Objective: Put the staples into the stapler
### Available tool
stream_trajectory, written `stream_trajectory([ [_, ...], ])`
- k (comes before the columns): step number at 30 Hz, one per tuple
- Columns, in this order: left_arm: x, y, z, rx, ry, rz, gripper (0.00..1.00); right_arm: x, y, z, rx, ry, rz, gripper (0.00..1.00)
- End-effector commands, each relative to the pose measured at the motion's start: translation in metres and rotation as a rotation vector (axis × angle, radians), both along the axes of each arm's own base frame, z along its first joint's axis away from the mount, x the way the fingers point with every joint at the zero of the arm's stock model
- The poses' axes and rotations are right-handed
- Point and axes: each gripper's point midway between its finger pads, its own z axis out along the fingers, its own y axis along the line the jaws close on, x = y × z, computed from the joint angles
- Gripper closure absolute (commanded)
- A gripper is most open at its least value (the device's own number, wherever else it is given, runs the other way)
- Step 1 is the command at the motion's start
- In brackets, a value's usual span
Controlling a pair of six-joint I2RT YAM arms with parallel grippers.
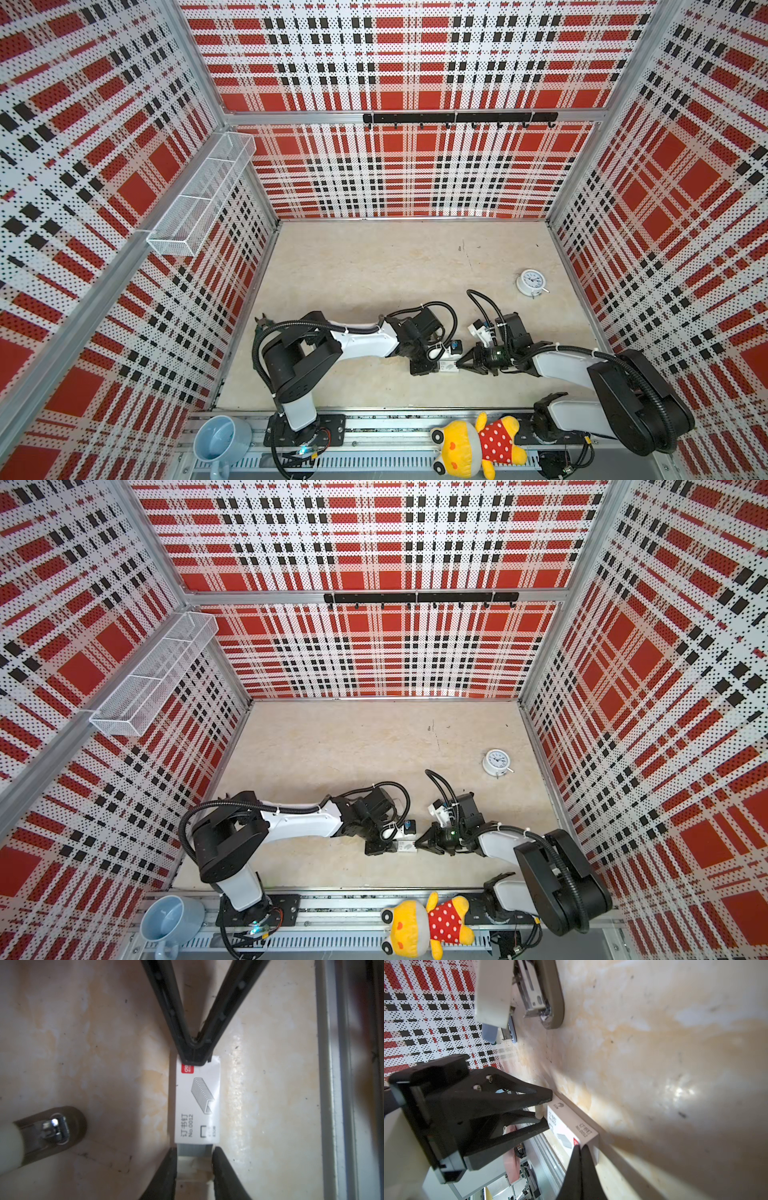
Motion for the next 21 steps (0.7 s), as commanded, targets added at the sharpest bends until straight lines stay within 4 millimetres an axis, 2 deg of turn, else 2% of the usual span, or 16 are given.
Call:
stream_trajectory([
  [1,-0.003,0.011,-0.002,0.028,0.011,-0.003,0.69,0.006,0.0,0.003,-0.015,-0.043,-0.001,1.0],
  [21,0.0,0.013,-0.006,0.041,0.017,0.009,0.69,0.008,-0.017,0.004,-0.126,-0.073,-0.033,1.0],
])
